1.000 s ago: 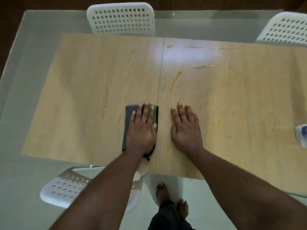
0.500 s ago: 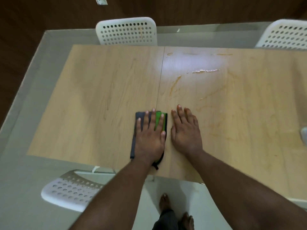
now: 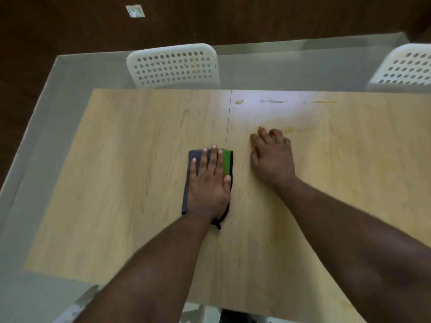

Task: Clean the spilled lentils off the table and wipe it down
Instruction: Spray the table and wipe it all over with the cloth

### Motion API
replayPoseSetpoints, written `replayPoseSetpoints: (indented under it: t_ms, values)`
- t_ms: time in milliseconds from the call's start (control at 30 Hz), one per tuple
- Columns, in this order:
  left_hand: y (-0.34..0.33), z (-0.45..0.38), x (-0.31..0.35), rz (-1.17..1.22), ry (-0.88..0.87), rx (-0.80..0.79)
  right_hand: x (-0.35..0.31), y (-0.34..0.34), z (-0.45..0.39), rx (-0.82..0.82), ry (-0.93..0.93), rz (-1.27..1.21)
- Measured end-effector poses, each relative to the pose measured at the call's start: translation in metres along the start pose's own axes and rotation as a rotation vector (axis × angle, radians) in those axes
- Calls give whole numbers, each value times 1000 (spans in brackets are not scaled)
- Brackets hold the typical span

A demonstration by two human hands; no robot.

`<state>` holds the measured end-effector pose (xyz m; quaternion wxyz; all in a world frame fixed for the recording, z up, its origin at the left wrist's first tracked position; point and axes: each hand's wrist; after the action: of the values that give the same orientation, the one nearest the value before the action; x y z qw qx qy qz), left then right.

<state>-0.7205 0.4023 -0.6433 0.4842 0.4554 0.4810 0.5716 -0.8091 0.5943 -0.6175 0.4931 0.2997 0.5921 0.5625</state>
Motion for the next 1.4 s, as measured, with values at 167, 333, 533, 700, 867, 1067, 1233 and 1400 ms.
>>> replayPoseSetpoints:
  t_ms: [167,333,533,700,867,1067,1233,1400]
  values:
    - [13,-84,-2,-28,-15,12,11,-3,-20,24,17,-14]
    - [29,-184,8,-27,-21,17,15,-5,-26,17,-2,-42]
    - [36,-176,27,-35,-157,7,17,-7,-30,37,-15,-50]
    - [34,-137,-8,-18,-217,-46,18,-7,-31,12,-27,-42]
    - [39,-219,2,-41,-46,8,20,-14,-33,21,-27,-28]
    - [38,-215,44,-13,-152,11,20,-15,-32,27,-29,-35]
    - [39,-153,-9,-21,-266,-59,19,-12,-32,19,-35,-32]
    - [42,-219,-6,-53,-89,-3,21,-16,-33,31,-28,-17]
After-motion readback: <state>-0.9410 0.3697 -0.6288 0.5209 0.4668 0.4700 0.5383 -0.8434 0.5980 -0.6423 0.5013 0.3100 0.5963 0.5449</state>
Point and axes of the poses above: each hand's wrist, its own z-axis away from the middle knuckle, its own y-axis out of the back of the hand, x = y × z, and after that the axes turned 8 degrees about y, right-handed
